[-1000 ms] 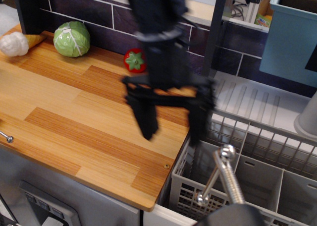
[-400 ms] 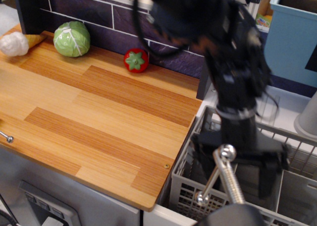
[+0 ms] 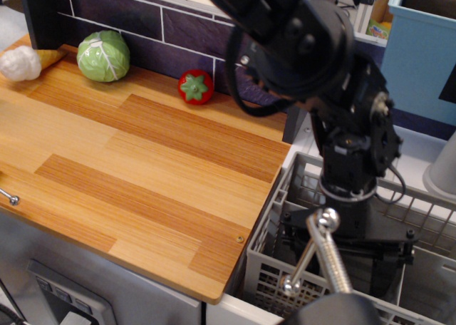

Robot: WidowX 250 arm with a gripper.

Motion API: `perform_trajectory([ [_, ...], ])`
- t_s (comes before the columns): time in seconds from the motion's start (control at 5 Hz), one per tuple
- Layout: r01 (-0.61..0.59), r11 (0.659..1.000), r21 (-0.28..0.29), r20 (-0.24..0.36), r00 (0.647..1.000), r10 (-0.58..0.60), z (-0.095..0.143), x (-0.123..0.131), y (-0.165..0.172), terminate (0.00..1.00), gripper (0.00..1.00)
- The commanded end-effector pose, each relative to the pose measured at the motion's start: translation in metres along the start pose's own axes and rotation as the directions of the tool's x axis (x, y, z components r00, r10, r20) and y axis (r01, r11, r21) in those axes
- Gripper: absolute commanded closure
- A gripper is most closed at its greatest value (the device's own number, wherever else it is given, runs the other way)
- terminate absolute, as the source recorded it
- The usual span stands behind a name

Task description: Move drying rack out of sink

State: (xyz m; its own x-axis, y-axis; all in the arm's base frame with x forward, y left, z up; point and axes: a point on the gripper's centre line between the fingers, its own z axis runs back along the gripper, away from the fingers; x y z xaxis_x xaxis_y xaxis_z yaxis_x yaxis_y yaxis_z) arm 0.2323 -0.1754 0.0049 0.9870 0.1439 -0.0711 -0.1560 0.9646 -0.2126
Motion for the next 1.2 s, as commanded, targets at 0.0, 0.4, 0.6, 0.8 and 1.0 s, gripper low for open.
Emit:
perform_trajectory([
  [0.0, -0.007, 1.000, 0.018, 0.036, 0.999, 0.007, 0.009, 0.012, -0.005, 0.00, 1.00],
  [0.4, 0.004, 1.000, -0.012, 0.078, 0.997, -0.003, 0.038, 0.015, -0.005, 0.00, 1.00],
  [0.6, 0.033, 0.998, -0.050, 0.106, 0.994, -0.028, 0.088, 0.017, -0.001, 0.00, 1.00],
  [0.8, 0.087, 0.991, -0.103, 0.096, 0.992, -0.077, 0.139, 0.017, 0.013, 0.00, 1.00],
  [1.0, 0.091, 0.986, -0.140, 0.018, 0.996, -0.089, 0.168, 0.015, 0.040, 0.00, 1.00],
])
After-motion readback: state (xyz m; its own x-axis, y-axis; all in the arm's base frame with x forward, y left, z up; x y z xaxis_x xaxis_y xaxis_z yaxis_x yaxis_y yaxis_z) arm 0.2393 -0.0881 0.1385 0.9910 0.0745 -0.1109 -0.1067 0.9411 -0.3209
